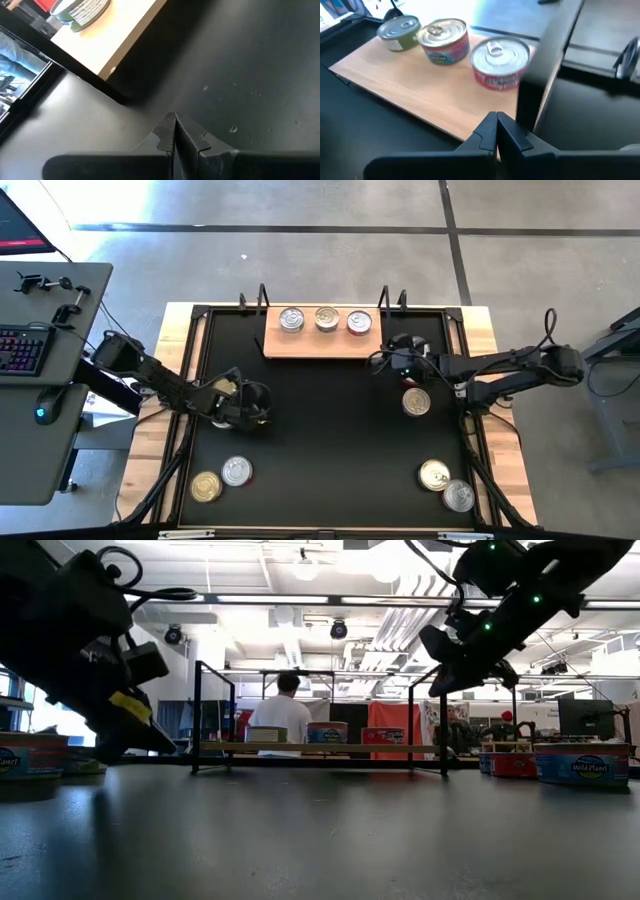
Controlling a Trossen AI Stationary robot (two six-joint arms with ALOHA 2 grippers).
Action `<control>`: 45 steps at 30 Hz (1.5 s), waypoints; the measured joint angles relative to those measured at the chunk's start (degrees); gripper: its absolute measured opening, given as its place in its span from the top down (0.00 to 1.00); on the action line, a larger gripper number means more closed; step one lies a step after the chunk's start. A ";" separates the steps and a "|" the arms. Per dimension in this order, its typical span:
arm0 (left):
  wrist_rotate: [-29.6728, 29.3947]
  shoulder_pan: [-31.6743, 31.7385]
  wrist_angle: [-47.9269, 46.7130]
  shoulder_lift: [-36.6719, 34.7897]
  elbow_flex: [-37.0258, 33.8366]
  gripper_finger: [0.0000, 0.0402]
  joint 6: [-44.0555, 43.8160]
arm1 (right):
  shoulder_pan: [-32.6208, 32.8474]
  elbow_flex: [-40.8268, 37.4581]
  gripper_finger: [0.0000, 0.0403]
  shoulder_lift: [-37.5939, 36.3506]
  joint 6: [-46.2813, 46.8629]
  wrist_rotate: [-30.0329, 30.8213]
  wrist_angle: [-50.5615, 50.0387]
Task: Stack canned seafood by type on shelf
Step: Adjust the shelf on the table, then put the green tuna can on the shelf
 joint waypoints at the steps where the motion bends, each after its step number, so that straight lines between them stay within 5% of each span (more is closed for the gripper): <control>1: 0.04 0.19 0.82 0.00 -0.32 1.00 0.39 | 0.03 0.34 1.00 -0.19 -0.80 0.33 -0.01; 9: 0.10 -0.29 3.96 0.00 -0.41 1.00 0.89 | 1.20 2.80 1.00 -4.81 -5.41 2.06 -2.62; 14: 8.38 -0.67 12.07 -0.26 -0.43 1.00 7.83 | 5.51 2.80 1.00 -8.95 -5.00 2.07 -7.44; 20: 16.89 -0.67 25.71 -0.26 -0.43 1.00 19.05 | 15.16 2.73 1.00 -10.08 -2.44 2.10 -8.09; 25: 21.14 -0.67 36.50 -0.26 -0.43 1.00 26.10 | 26.70 2.71 1.00 -9.40 -2.28 9.15 -2.00; 35: 21.58 -0.68 47.09 -0.26 -0.40 1.00 28.68 | 42.59 2.69 1.00 -9.34 -12.80 25.27 6.59; 45: 22.49 -0.69 47.82 -0.25 3.19 1.00 28.36 | 43.17 2.67 1.00 -4.61 -10.48 25.34 4.43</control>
